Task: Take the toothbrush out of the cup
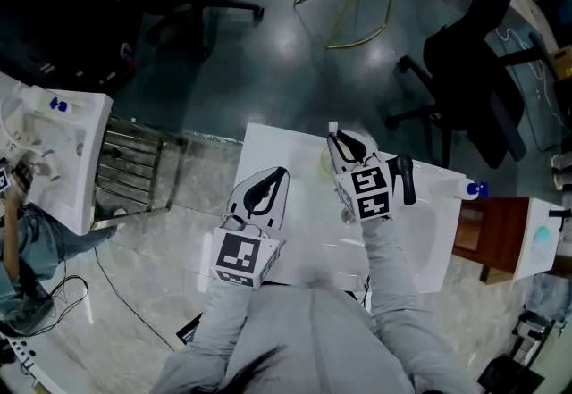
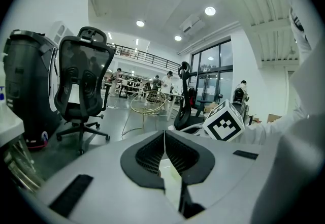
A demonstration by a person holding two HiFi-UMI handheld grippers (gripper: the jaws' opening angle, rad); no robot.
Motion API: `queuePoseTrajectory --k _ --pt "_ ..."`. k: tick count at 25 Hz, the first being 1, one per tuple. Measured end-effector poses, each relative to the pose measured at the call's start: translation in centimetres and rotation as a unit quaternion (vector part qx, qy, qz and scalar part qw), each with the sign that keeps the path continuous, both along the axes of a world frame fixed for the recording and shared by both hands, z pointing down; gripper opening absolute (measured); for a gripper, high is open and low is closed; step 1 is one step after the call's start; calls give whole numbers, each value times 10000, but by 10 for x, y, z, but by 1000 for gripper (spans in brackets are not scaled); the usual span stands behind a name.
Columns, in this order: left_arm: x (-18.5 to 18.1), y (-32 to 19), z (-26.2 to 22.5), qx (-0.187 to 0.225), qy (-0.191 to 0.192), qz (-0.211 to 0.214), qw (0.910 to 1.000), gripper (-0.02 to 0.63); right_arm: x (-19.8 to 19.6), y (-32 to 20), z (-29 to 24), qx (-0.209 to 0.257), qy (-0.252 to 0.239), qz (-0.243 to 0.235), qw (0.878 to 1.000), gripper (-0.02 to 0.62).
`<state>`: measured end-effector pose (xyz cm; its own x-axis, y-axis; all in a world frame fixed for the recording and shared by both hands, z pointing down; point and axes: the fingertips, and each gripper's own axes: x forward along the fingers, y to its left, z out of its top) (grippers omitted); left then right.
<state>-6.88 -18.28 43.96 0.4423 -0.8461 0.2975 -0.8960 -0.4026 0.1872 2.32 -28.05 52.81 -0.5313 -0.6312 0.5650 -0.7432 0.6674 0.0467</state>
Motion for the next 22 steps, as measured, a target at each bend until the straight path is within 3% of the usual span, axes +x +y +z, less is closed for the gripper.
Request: queuePoseTrajectory --k 8,22 --pt "-1 2 -4 31 -2 -44 10000 31 0 3 -5 18 -96 -4 10000 32" --pt "-4 8 -20 258 -11 -25 9997 31 -4 10 -35 233 -336 19 9992 29"
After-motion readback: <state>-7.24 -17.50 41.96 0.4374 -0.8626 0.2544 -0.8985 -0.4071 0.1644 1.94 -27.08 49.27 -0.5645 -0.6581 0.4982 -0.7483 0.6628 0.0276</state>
